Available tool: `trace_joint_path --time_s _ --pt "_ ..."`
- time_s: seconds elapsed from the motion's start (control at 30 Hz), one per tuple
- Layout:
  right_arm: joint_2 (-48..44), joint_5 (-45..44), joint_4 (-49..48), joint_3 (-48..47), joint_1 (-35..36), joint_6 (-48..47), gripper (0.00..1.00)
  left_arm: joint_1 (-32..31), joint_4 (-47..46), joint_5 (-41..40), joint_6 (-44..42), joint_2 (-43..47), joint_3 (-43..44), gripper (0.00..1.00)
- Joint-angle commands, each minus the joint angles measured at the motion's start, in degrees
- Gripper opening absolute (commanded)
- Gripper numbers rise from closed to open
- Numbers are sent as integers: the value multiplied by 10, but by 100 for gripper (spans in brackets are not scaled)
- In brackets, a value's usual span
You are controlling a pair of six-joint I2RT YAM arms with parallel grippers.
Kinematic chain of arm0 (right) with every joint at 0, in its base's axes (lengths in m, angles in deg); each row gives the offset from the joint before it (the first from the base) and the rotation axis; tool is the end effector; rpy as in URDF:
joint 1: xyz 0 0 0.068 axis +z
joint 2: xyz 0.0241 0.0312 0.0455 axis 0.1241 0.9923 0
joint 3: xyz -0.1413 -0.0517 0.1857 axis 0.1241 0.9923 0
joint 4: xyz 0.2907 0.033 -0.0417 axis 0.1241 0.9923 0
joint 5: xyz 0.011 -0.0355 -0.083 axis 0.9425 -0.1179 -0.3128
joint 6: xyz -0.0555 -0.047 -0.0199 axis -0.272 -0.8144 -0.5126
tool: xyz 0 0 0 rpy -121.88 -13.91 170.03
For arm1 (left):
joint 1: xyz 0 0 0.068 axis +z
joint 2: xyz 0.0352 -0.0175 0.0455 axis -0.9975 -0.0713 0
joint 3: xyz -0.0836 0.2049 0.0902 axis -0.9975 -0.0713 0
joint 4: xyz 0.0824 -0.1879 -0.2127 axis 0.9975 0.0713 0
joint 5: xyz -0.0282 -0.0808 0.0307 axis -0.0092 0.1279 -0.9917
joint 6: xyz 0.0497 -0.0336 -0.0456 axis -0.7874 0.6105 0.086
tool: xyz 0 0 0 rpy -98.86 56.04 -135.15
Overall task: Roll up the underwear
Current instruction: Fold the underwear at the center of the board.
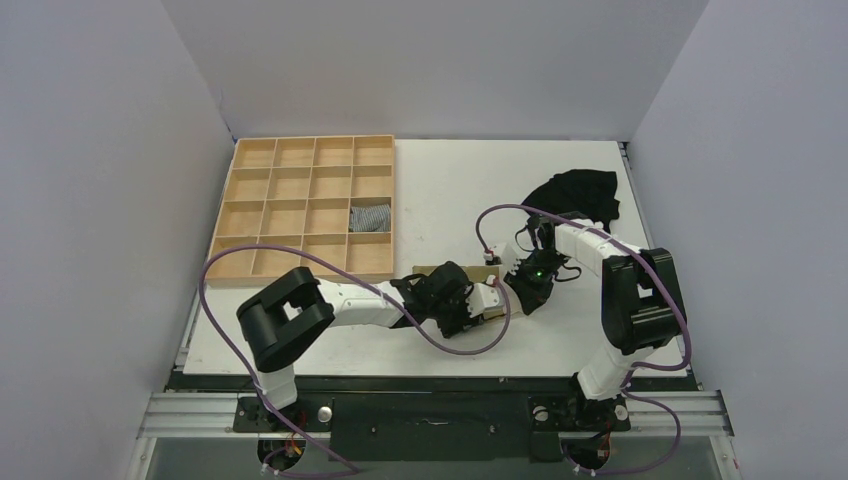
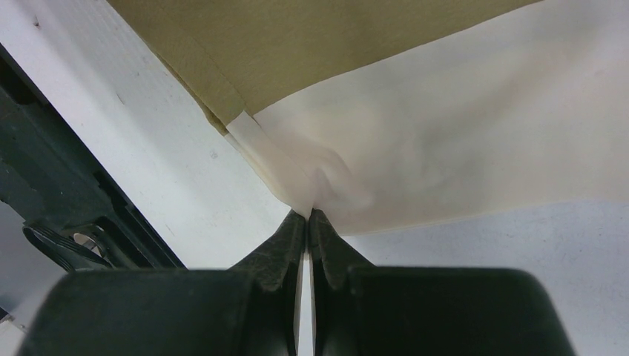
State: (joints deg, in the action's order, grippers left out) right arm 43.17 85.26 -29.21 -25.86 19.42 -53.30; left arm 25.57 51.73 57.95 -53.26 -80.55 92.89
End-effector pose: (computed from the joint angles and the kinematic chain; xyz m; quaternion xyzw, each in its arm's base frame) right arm 0.2811 0.0918 0.0866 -0.4765 0.8438 0.2457 0.0233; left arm 0.1894 -0.3551 0.0699 0.5861 0.7177 -0.2190 0.3057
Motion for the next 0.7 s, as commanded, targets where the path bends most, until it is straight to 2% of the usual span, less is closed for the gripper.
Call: trace_joint_path --time_s 0.0,0.03,0.13,0.17,0.43,0.67 --pt "7 11 1 -18 -4 -8 0 -5 5 7 -5 -7 31 35" --pt "7 11 2 -18 -4 -8 0 -5 5 8 -5 -8 33 32" --pt "7 11 1 -18 -4 -7 0 -5 6 13 -4 -6 33 2" --pt "7 11 1 -18 -4 -6 0 -5 6 13 -4 -6 33 0" --pt "-7 11 5 -11 -4 -3 0 -4 48 34 -19 15 34 0" --pt "-42 19 18 8 -1 0 0 -6 122 74 -42 18 71 0"
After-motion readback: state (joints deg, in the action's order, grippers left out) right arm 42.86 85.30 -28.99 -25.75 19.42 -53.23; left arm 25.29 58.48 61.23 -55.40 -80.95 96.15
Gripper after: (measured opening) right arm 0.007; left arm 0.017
